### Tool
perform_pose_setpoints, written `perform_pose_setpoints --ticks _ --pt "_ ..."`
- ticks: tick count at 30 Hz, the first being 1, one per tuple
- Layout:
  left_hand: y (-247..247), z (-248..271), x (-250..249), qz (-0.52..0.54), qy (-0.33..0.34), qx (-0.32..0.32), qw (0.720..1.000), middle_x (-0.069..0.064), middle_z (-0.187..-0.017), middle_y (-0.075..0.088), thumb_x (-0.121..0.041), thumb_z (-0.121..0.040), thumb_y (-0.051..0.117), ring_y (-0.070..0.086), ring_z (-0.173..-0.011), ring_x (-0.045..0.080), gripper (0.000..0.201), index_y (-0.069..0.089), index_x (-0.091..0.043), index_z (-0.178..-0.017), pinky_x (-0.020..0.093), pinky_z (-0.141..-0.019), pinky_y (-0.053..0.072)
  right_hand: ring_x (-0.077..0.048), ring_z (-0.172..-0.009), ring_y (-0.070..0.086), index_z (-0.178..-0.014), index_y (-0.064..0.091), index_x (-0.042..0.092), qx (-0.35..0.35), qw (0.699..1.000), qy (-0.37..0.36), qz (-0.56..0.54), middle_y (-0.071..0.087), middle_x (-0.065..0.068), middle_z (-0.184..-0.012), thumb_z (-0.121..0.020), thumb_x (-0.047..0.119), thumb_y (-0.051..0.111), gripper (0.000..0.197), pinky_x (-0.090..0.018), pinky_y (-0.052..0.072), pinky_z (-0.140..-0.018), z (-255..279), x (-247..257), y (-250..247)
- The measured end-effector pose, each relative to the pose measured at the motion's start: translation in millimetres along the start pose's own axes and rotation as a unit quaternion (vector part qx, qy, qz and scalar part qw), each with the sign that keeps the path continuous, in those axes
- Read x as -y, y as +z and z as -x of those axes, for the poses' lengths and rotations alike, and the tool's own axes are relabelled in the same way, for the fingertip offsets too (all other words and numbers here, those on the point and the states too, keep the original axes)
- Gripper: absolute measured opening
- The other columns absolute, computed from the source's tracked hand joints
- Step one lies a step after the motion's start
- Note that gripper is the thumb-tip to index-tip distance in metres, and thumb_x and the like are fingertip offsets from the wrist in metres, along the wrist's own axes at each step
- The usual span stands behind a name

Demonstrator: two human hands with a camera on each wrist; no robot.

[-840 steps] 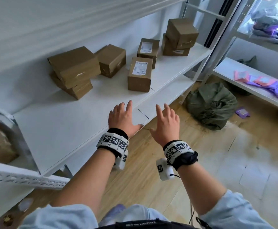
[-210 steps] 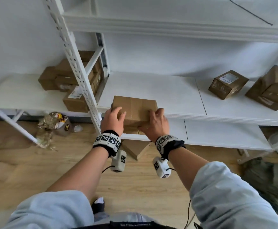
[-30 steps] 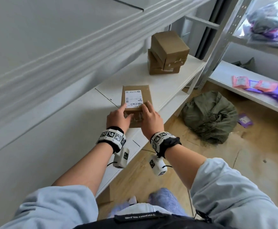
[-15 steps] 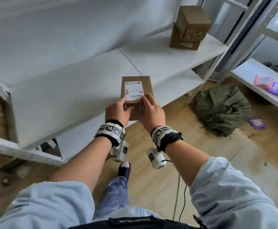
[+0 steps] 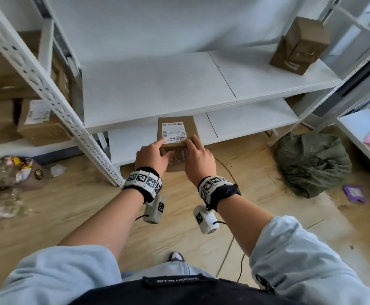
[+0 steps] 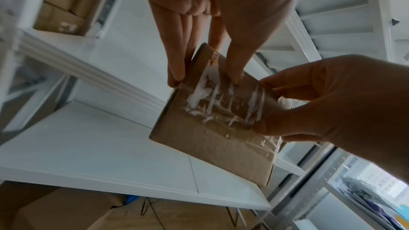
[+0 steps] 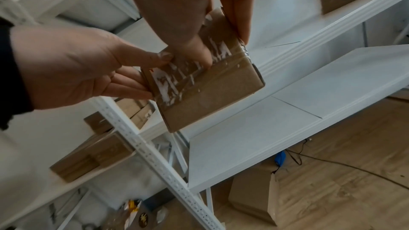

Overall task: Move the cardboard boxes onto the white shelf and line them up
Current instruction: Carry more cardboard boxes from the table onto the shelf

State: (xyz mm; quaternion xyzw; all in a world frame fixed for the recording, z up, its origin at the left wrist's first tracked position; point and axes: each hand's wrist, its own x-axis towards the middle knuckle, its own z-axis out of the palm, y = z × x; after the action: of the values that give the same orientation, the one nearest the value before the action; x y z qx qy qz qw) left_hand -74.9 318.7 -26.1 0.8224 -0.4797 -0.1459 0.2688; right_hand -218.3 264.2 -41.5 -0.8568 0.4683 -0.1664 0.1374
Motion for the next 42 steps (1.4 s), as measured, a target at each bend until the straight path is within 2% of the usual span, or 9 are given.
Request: perform_pose_setpoints --ticks 3,8,11,14,18,22,29,37,42 --pt "-32.7 10.5 44.2 0.003 -0.031 -0.020 0.999 0.001 -0.099 0.075 -0.041 -0.088 0.072 0.069 -0.087 0.024 0.055 0.056 -0.032 -0.139 0.036 -0.083 0.058 -0.033 -0.072 0.064 -0.125 0.054 0.010 0.010 0.999 -0.047 -0.003 0.050 -0.004 -0.134 -0.080 0.000 0.054 0.046 -0.040 0.056 -0.061 -0.6 51.1 13.0" --pt "-103.5 28.5 135.9 0.006 -0.095 -0.050 0.994 0.002 -0.098 0.075 -0.043 -0.088 0.071 0.068 -0.081 0.022 0.056 0.055 -0.030 -0.140 0.036 -0.077 0.059 -0.038 -0.075 0.065 -0.124 0.056 0.007 0.033 0.992 -0.118 -0.022 0.053 -0.008 -0.133 -0.085 0.019 0.033 0.047 -0.043 0.057 -0.064 -6.1 159.9 54.2" --pt "-152.3 40.7 198.5 -0.011 -0.118 -0.060 0.991 0.002 -0.105 0.074 -0.042 -0.089 0.070 0.068 -0.091 0.024 0.054 0.055 -0.029 -0.140 0.036 -0.081 0.058 -0.037 -0.078 0.065 -0.124 0.056 0.010 0.057 0.989 -0.137 -0.022 0.053 -0.006 -0.132 -0.087 0.010 0.045 0.039 -0.042 0.057 -0.066 -4.0 234.1 83.5" --pt "-197.8 51.6 257.8 -0.022 -0.133 -0.067 0.989 0.003 -0.105 0.074 -0.042 -0.090 0.068 0.068 -0.093 0.023 0.054 0.055 -0.029 -0.141 0.033 -0.081 0.056 -0.035 -0.077 0.065 -0.124 0.055 0.013 0.077 0.986 -0.148 -0.019 0.052 -0.003 -0.131 -0.081 0.003 0.058 0.044 -0.040 0.057 -0.065 -0.2 302.6 111.9" --pt "-250.3 60.0 322.2 -0.018 -0.150 -0.082 0.985 0.003 -0.097 0.075 -0.045 -0.090 0.067 0.068 -0.088 0.023 0.056 0.054 -0.027 -0.142 0.033 -0.076 0.055 -0.034 -0.074 0.065 -0.126 0.055 0.010 0.080 0.981 -0.176 -0.018 0.051 -0.003 -0.135 -0.076 -0.002 0.060 0.051 -0.036 0.055 -0.063 -2.1 380.2 141.1" --pt "-301.1 52.3 358.8 -0.008 -0.156 -0.131 0.979 0.004 -0.099 0.075 -0.043 -0.090 0.069 0.068 -0.086 0.024 0.056 0.055 -0.024 -0.141 0.030 -0.072 0.052 -0.036 -0.089 0.067 -0.133 0.052 0.011 0.056 0.978 -0.196 -0.032 0.046 -0.003 -0.145 -0.082 0.001 0.060 0.053 -0.045 0.059 -0.072 -21.8 444.0 153.4" --pt "-367.7 -5.2 399.0 0.003 -0.160 -0.219 0.963 0.008 -0.104 0.075 -0.044 -0.086 0.073 0.069 -0.091 0.028 0.057 0.057 -0.026 -0.139 0.038 -0.086 0.056 -0.038 -0.093 0.068 -0.133 0.053 0.008 0.012 0.969 -0.243 -0.050 0.045 -0.010 -0.148 -0.078 -0.003 0.063 0.057 -0.046 0.059 -0.077 -98.7 525.0 163.2" --pt "-414.6 -111.0 440.9 -0.013 -0.159 -0.270 0.950 0.005 -0.110 0.074 -0.040 -0.087 0.074 0.070 -0.094 0.024 0.058 0.055 -0.025 -0.140 0.038 -0.090 0.057 -0.042 -0.105 0.064 -0.134 0.052 0.006 -0.013 0.959 -0.262 -0.104 0.046 -0.014 -0.147 -0.078 -0.005 0.061 0.058 -0.049 0.055 -0.088 -211.8 582.1 202.7" --pt "-429.7 -186.3 471.4 -0.021 -0.183 -0.262 0.947 0.006 -0.111 0.074 -0.038 -0.089 0.072 0.069 -0.097 0.025 0.058 0.053 -0.023 -0.142 0.040 -0.093 0.055 -0.043 -0.097 0.065 -0.132 0.052 0.005 0.002 0.952 -0.290 -0.097 0.047 -0.016 -0.144 -0.082 0.000 0.063 0.052 -0.047 0.058 -0.078 -293.1 608.4 233.6"
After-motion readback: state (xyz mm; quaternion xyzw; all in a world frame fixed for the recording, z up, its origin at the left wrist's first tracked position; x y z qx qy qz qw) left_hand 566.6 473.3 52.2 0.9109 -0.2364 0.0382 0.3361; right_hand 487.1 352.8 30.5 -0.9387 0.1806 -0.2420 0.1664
